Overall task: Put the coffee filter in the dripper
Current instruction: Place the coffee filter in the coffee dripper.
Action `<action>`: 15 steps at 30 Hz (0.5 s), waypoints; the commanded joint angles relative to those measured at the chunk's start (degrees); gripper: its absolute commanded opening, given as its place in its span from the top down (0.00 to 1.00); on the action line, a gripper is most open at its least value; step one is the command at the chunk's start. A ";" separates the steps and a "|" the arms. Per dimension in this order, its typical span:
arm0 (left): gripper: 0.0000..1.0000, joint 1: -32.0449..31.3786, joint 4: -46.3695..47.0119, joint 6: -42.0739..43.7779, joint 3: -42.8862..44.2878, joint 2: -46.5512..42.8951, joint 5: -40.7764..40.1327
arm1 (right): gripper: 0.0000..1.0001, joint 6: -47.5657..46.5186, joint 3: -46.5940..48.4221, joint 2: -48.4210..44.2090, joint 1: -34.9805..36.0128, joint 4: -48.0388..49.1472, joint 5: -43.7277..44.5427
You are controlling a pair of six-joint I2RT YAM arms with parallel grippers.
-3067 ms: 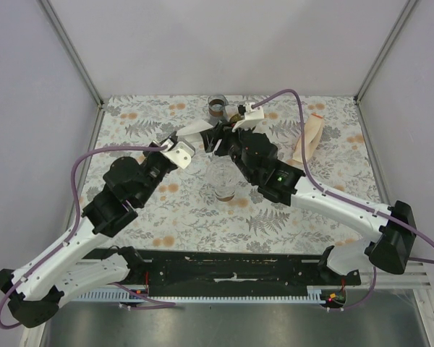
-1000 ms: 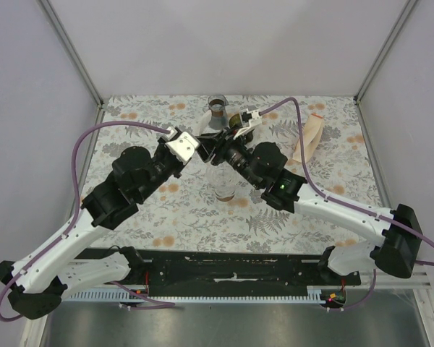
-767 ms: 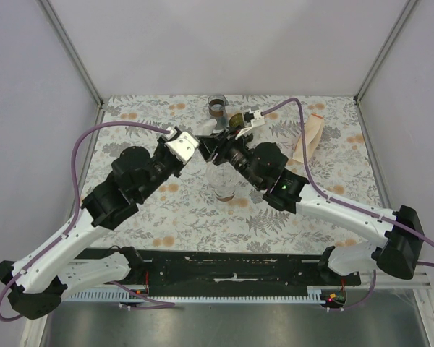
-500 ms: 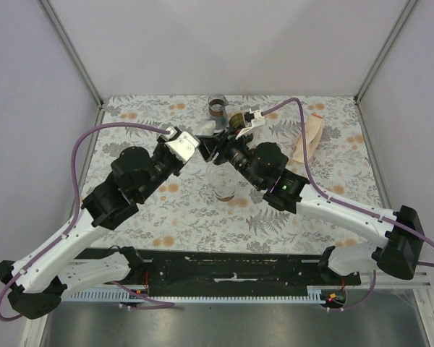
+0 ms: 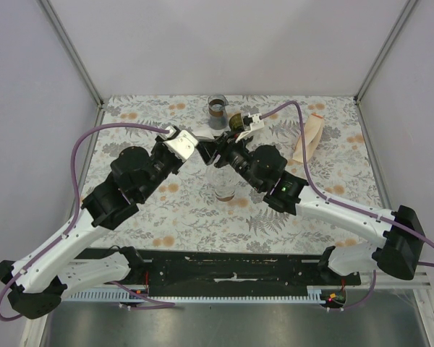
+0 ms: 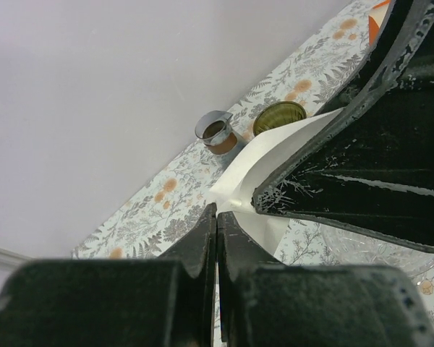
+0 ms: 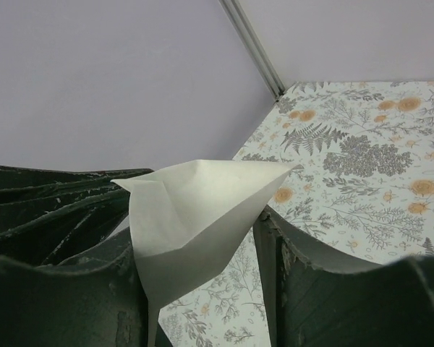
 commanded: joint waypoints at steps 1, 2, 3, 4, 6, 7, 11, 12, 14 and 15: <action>0.98 -0.09 6.06 1.43 1.34 -0.73 -0.85 | 0.45 -1.96 -1.00 -0.95 -0.42 -2.28 1.89; 0.98 -0.09 5.88 1.51 1.26 -0.90 -0.33 | 0.45 -1.96 -0.92 -0.77 -0.42 -2.28 1.81; 0.98 -0.09 5.70 1.34 1.17 -0.90 -0.06 | 0.45 -1.96 -0.65 -0.77 -0.50 -2.28 1.89; 0.98 -0.01 5.62 1.25 1.34 -0.90 -0.15 | 0.45 -1.79 -0.56 -0.51 -0.50 -2.28 1.89; 0.98 -0.01 5.53 0.64 1.69 -0.55 -1.28 | 0.45 -1.87 -0.56 -0.59 -0.59 -1.94 1.63; 0.98 -0.18 5.35 0.81 1.78 -0.29 -1.81 | 0.43 -2.05 -0.82 -0.77 -0.59 -1.58 1.19; 0.98 -0.01 5.09 1.08 1.87 -0.28 -1.38 | 0.37 -3.45 -2.06 -1.12 -0.59 1.67 -1.35; 0.98 -0.01 4.91 0.73 1.78 -0.29 -0.94 | 0.36 -3.80 -1.80 -1.03 -0.59 2.02 -2.14; 0.98 -0.09 4.74 0.46 1.78 -0.29 -0.50 | 0.34 -4.16 -1.27 -0.42 -0.59 2.28 -3.46; 0.98 -0.09 4.65 0.55 1.78 -0.20 -0.32 | 0.34 -4.25 -1.09 -0.24 -0.59 2.63 -3.90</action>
